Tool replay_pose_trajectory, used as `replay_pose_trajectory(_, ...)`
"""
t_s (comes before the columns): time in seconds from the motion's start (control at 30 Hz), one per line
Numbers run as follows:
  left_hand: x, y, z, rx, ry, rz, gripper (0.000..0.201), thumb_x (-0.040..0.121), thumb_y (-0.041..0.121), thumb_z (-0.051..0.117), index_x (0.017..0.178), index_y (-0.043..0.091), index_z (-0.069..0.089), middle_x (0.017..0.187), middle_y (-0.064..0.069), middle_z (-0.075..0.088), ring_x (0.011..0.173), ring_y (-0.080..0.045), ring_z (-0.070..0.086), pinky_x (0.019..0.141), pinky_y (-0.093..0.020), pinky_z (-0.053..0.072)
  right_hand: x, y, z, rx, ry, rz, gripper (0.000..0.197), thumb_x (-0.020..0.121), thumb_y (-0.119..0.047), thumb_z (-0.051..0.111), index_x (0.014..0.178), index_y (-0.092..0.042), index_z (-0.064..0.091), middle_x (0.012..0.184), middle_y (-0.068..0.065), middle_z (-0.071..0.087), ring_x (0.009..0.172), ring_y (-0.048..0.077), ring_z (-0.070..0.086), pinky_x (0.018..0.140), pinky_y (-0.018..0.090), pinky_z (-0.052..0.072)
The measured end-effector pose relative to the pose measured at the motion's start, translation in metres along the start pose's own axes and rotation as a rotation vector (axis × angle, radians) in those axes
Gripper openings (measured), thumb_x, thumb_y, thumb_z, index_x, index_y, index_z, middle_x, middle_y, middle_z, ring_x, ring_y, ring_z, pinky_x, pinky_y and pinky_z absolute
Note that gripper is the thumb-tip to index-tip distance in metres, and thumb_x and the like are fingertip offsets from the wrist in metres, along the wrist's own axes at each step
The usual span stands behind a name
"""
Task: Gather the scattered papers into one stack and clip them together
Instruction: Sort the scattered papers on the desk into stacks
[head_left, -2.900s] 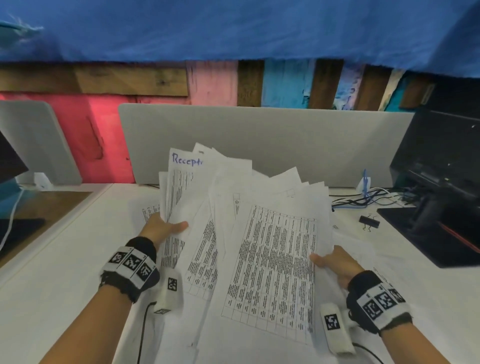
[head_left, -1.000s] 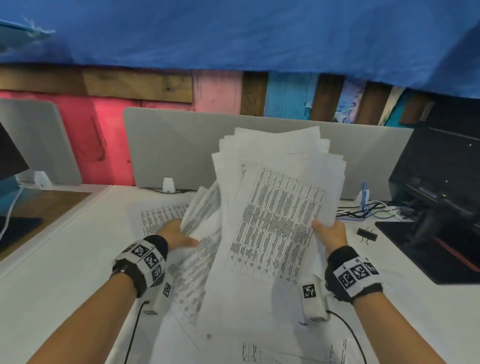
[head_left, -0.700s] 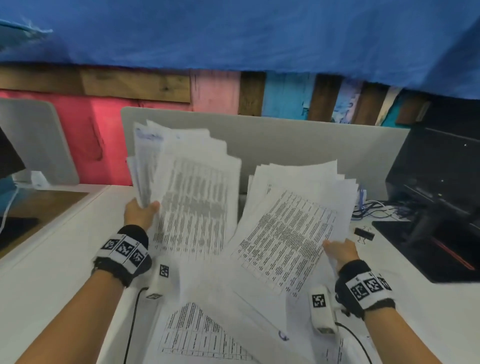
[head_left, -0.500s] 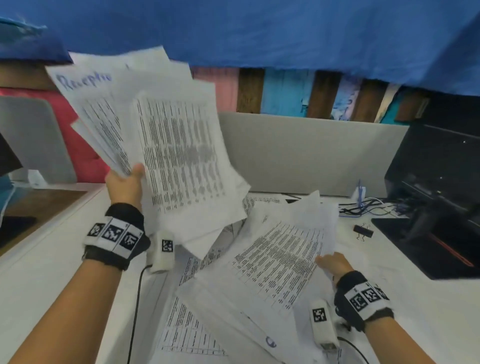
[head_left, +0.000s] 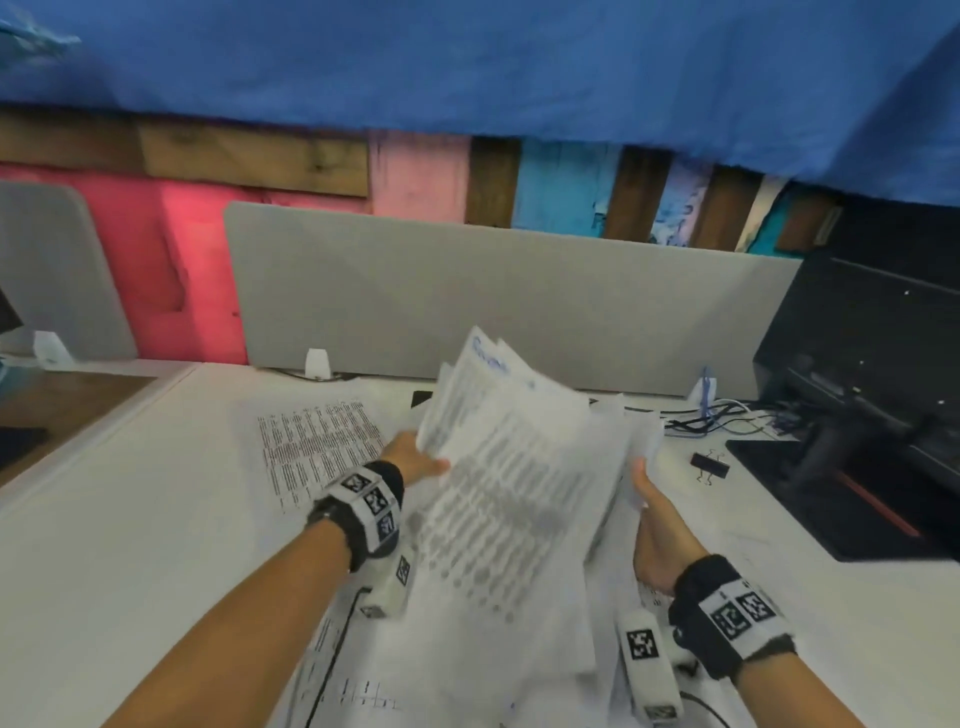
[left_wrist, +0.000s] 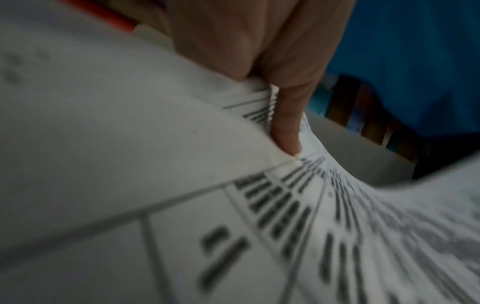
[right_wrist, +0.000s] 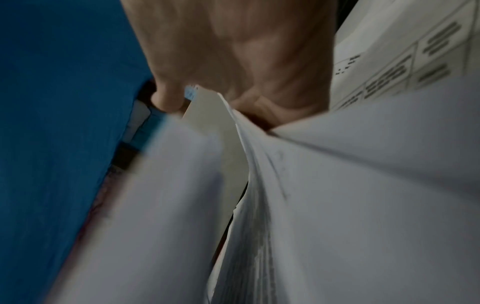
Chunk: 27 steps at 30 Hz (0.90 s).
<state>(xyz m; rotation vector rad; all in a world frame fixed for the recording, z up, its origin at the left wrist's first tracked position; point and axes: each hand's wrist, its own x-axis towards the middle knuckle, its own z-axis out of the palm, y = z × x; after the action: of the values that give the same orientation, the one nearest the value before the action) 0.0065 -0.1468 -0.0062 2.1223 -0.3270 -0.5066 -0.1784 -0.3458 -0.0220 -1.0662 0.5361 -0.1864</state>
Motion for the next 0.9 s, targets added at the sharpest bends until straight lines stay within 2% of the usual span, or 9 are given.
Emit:
replay_pose_trajectory(0.13,0.008,-0.008,0.016,0.129,-0.12,-0.098,0.071,0.079,0.023,0.07,0.138,0.002,0.036,0.13,-0.011,0.051,0.128,-0.03,0.045,0.106,-0.037,0.038,0.007,0.011,0.005,-0.178,0.02,0.03,0.074,0.057,-0.027,0.085,0.12,0.0,0.057,0.121,0.023,0.061,0.11,0.037,0.06,0.095,0.051,0.046)
replay_pose_trajectory(0.23,0.008,-0.004,0.011,0.048,-0.195,-0.065,0.076,0.075,0.03,0.074,0.138,0.007,0.039,0.137,-0.012,0.051,0.127,-0.028,0.048,0.108,-0.038,0.038,0.01,0.015,0.001,-0.257,0.134,-0.052,0.049,0.072,0.015,0.065,0.117,0.003,0.053,0.125,0.026,0.056,0.112,0.04,0.054,0.098,0.057,0.04)
replay_pose_trajectory(0.3,0.004,0.001,0.007,-0.083,-0.225,0.002,0.072,0.076,0.024,0.074,0.138,0.01,0.04,0.136,-0.011,0.052,0.126,-0.027,0.048,0.107,-0.037,0.037,0.011,0.013,-0.004,-0.225,0.083,-0.123,0.069,0.062,0.004,0.078,0.126,0.001,0.05,0.12,0.023,0.06,0.11,0.04,0.057,0.095,0.058,0.043)
replay_pose_trajectory(0.4,-0.006,0.007,-0.008,-0.303,-0.157,0.11,0.109,0.057,0.03,0.085,0.143,0.012,0.02,0.14,-0.011,0.046,0.128,-0.028,0.045,0.109,-0.041,0.032,0.01,0.004,-0.009,-0.152,-0.064,-0.229,0.114,0.023,-0.024,0.094,0.127,-0.005,0.051,0.122,0.02,0.061,0.112,0.038,0.058,0.093,0.059,0.044)
replay_pose_trajectory(0.53,-0.015,0.021,-0.031,-0.533,-0.274,0.203,0.103,0.02,0.042,0.091,0.113,0.022,0.053,0.112,-0.002,0.066,0.1,-0.018,0.063,0.095,-0.037,0.046,0.004,-0.013,0.003,-0.21,-0.103,-0.355,0.104,0.035,-0.031,0.092,0.128,-0.007,0.051,0.122,0.014,0.063,0.114,0.03,0.059,0.09,0.045,0.051)
replay_pose_trajectory(0.63,-0.029,0.044,-0.044,-0.503,-0.203,0.244,0.088,0.045,0.03,0.089,0.123,0.011,0.053,0.118,-0.009,0.065,0.106,-0.024,0.062,0.099,-0.045,0.046,-0.007,-0.029,0.029,-0.222,0.05,-0.465,0.064,0.068,-0.011,0.077,0.127,-0.004,0.051,0.115,0.009,0.065,0.11,0.026,0.061,0.078,0.028,0.057)
replay_pose_trajectory(0.7,-0.042,0.067,-0.049,-0.494,-0.074,0.317,0.065,0.071,0.015,0.077,0.128,0.005,0.048,0.121,-0.01,0.061,0.105,-0.023,0.06,0.099,-0.039,0.045,-0.016,-0.042,0.049,-0.23,0.221,-0.611,0.044,0.084,-0.001,0.059,0.127,-0.002,0.049,0.122,0.012,0.06,0.113,0.026,0.057,0.091,0.034,0.051)
replay_pose_trajectory(0.8,-0.072,0.101,-0.051,-0.552,0.098,0.551,0.045,0.08,0.003,0.066,0.123,0.001,0.053,0.112,-0.008,0.064,0.092,-0.015,0.063,0.089,-0.029,0.052,-0.035,-0.06,0.079,-0.188,0.356,-0.869,0.041,0.088,-0.008,0.055,0.129,-0.006,0.047,0.125,0.004,0.055,0.118,0.02,0.052,0.105,0.035,0.039)
replay_pose_trajectory(0.9,-0.094,0.119,-0.045,-0.661,0.201,0.697,0.033,0.077,0.004,0.07,0.107,0.012,0.057,0.092,0.009,0.064,0.076,0.008,0.065,0.081,-0.015,0.053,-0.055,-0.07,0.105,-0.072,0.33,-1.032,0.036,0.089,-0.009,0.055,0.119,-0.026,0.045,0.111,-0.015,0.055,0.101,-0.01,0.055,0.092,0.008,0.042)
